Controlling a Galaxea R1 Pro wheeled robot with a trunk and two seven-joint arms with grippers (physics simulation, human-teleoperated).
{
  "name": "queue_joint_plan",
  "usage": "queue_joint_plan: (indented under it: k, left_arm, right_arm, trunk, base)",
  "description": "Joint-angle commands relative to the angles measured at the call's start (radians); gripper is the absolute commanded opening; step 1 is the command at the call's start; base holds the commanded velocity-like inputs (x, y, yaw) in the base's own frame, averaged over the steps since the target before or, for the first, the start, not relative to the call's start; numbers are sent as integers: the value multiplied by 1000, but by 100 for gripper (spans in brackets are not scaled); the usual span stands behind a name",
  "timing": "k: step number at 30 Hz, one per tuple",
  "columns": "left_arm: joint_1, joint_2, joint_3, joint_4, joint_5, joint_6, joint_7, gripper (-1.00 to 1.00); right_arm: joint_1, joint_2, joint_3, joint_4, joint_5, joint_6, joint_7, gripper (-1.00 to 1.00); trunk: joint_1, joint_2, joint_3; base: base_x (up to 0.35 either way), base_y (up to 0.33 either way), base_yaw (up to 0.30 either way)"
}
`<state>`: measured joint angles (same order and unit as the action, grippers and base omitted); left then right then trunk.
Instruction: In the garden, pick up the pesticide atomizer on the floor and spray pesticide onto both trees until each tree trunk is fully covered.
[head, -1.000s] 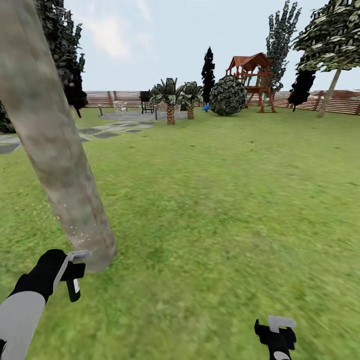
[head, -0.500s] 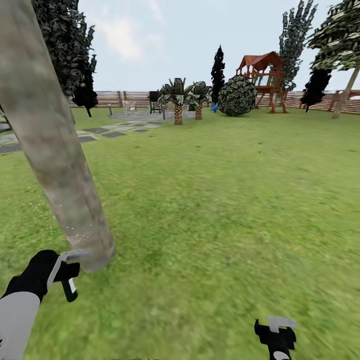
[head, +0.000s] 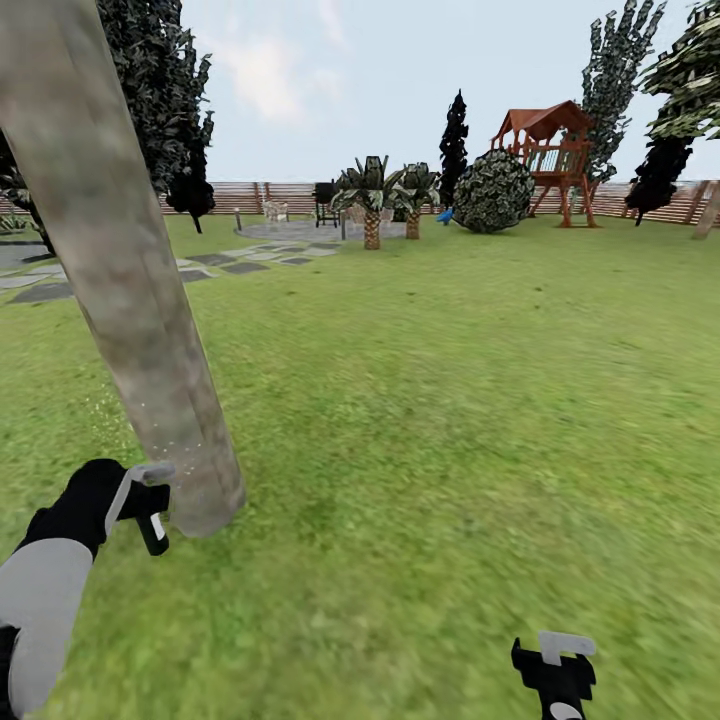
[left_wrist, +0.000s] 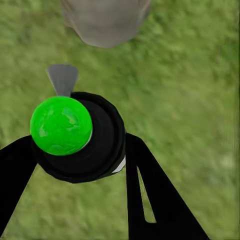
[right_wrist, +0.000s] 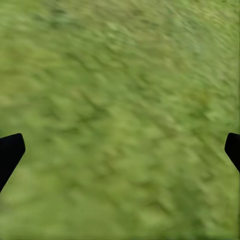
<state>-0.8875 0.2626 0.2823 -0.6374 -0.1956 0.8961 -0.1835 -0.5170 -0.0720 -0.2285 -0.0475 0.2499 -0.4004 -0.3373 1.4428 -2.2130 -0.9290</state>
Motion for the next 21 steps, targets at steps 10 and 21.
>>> queue_joint_plan:
  k: [10, 21]
  left_arm:
    - [-26, 86, -76, 8, 4, 41, -33, -100]
    - [-16, 145, -152, 8, -1, 93, -131, -100]
  right_arm:
    - [0, 0, 0, 0, -1, 0, 1, 100]
    - [0, 3, 0, 0, -1, 0, 0, 100]
  trunk:
    - [0, 0, 0]
    - [0, 0, 0]
  base:
    - [0, 0, 0]
    - [0, 0, 155]
